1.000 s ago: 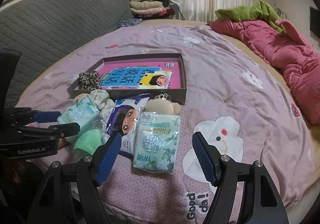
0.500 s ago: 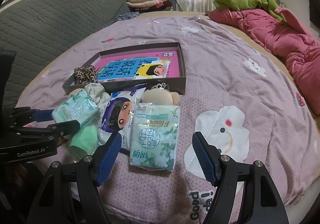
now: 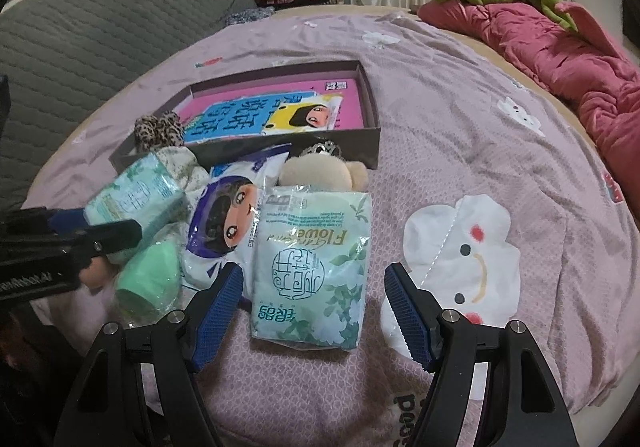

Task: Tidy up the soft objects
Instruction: 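Grasp the mint tissue pack with the left gripper while the right grasps the green-leaf tissue pack, then lift the mint tissue pack and the green-leaf tissue pack toward the box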

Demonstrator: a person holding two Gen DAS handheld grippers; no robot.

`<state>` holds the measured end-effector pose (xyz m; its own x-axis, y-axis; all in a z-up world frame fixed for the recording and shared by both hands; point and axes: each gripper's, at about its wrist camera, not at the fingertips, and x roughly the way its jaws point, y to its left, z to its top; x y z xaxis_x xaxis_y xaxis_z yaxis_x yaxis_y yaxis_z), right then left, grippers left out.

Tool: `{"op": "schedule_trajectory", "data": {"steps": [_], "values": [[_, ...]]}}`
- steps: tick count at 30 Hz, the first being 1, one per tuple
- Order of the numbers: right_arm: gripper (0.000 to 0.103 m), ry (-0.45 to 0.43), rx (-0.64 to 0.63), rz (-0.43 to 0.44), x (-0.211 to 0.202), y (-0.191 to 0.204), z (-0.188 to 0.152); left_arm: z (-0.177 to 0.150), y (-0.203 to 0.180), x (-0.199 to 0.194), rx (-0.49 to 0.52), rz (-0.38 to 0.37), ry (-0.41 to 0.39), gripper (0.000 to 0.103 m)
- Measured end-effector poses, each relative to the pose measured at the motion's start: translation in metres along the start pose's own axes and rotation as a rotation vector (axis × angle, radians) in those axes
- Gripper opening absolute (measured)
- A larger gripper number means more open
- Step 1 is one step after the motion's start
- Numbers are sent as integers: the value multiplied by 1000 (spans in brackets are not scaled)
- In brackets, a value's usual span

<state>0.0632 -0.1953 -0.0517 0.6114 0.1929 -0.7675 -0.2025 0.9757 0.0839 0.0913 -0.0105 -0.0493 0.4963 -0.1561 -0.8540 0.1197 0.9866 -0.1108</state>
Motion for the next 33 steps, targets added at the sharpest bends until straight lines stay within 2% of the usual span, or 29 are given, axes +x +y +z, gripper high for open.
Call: {"op": "schedule_trajectory", "data": {"steps": [6, 8, 10, 13, 20, 33], "values": [[75, 1, 1, 8, 2, -1, 0, 3, -1, 2, 2, -4, -3, 52], [69, 7, 0, 13, 4, -2, 0, 3, -2, 2, 4, -1, -5, 51], [59, 4, 0, 21, 4, -3, 0, 3, -2, 2, 6, -3, -7, 48], [54, -1, -3, 35, 3, -2, 0, 3, 1, 2, -17, -21, -12, 46], [53, -52, -3, 53, -8, -2, 2, 3, 11, -1, -86, -71, -14, 44], [53, -139, -51, 52, -26, 7, 8, 5, 8, -22, -85, -85, -59, 44]]}}
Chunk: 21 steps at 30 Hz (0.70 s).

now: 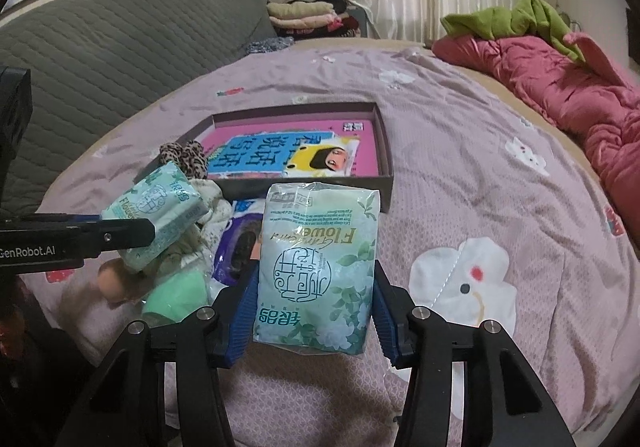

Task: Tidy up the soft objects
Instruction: 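Lift the mint tissue pack and the green-leaf tissue pack toward the box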

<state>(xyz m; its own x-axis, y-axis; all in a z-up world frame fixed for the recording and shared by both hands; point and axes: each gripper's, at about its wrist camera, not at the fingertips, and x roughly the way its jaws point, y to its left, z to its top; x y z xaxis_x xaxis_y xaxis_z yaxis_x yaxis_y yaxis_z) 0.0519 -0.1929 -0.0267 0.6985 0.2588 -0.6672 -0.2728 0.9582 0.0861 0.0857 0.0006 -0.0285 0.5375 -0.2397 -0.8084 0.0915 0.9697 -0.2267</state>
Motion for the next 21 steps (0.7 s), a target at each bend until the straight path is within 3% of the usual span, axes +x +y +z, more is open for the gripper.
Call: {"op": "schedule_trajectory", "data": {"steps": [21], "values": [[53, -84, 20, 26, -7, 1, 19, 8, -7, -11, -2, -7, -55, 44]]}}
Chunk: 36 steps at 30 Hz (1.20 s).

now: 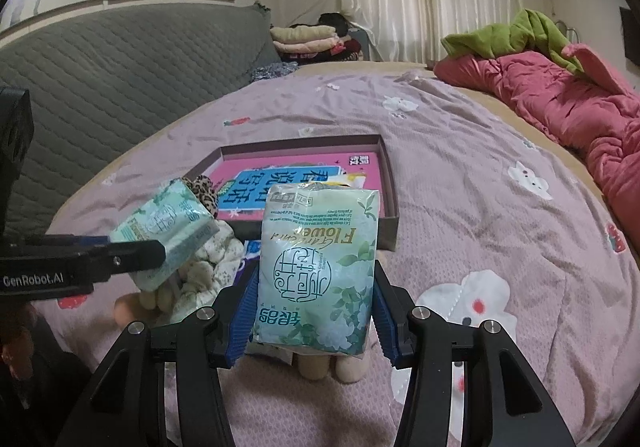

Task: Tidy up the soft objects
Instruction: 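Lift the mint tissue pack and the green-leaf tissue pack toward the box, then carry the mint pack with the left gripper while the right carries the green-leaf pack over the box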

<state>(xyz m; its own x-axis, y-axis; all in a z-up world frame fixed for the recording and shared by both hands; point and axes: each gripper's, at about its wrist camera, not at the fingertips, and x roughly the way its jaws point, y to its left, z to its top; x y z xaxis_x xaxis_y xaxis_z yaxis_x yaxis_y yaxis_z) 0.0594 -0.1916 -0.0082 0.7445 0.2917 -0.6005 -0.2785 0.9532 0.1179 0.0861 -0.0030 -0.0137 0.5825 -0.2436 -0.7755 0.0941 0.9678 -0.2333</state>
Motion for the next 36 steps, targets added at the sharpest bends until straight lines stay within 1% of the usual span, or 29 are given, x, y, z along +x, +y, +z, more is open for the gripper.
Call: {"op": "schedule_trajectory", "data": {"steps": [6, 8, 12, 18, 24, 30, 36], "values": [[53, -22, -16, -11, 6, 2, 7, 3, 7, -5, -19, 13, -20, 44], [53, -26, 5, 1, 9, -1, 10, 5, 10, -7, -26, 15, -28, 44], [53, -37, 5, -3, 13, -4, 16, 9, 16, -7, -42, 23, -39, 44], [53, -43, 31, 2, 21, -10, 22, 15, 16, -6, -52, 32, -57, 44], [53, -60, 9, 0, 29, -9, 30, 22, 17, 2, -77, 30, -64, 44], [53, -65, 4, -9, 39, -13, 37, 31, 13, 10, -78, 33, -75, 44], [53, -57, -2, -24, 54, -19, 44, 42, 12, 19, -84, 36, -82, 44]]}}
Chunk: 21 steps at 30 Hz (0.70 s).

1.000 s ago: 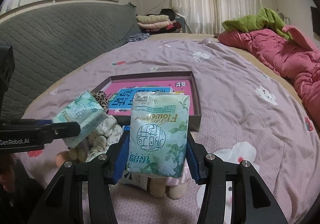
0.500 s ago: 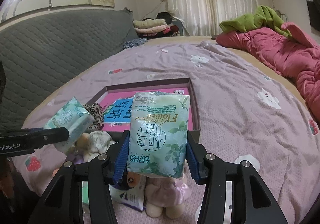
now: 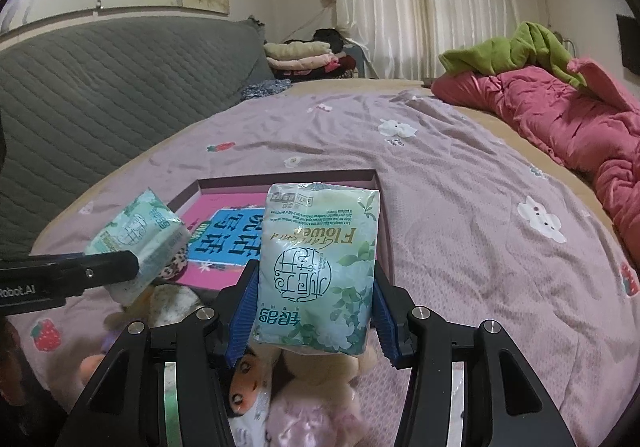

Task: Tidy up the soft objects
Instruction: 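Carry the mint pack with the left gripper while the right carries the green-leaf pack over the box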

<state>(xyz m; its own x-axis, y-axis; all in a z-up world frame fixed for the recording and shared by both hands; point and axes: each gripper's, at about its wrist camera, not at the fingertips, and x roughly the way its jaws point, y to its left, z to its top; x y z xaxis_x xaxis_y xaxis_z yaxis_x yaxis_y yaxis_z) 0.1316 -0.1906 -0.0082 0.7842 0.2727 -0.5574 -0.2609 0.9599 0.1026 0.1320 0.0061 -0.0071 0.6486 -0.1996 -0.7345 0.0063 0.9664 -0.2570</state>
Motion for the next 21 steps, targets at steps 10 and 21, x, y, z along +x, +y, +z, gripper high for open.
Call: {"op": "schedule_trajectory", "data": {"steps": [10, 21], "values": [[53, -11, -19, -2, 24, -5, 18, 19, -1, 20, 12, 28, -1, 44], [53, 4, -22, 10, 44, -12, 24, 28, 5, 47, -3, 70, 19, 44]]}}
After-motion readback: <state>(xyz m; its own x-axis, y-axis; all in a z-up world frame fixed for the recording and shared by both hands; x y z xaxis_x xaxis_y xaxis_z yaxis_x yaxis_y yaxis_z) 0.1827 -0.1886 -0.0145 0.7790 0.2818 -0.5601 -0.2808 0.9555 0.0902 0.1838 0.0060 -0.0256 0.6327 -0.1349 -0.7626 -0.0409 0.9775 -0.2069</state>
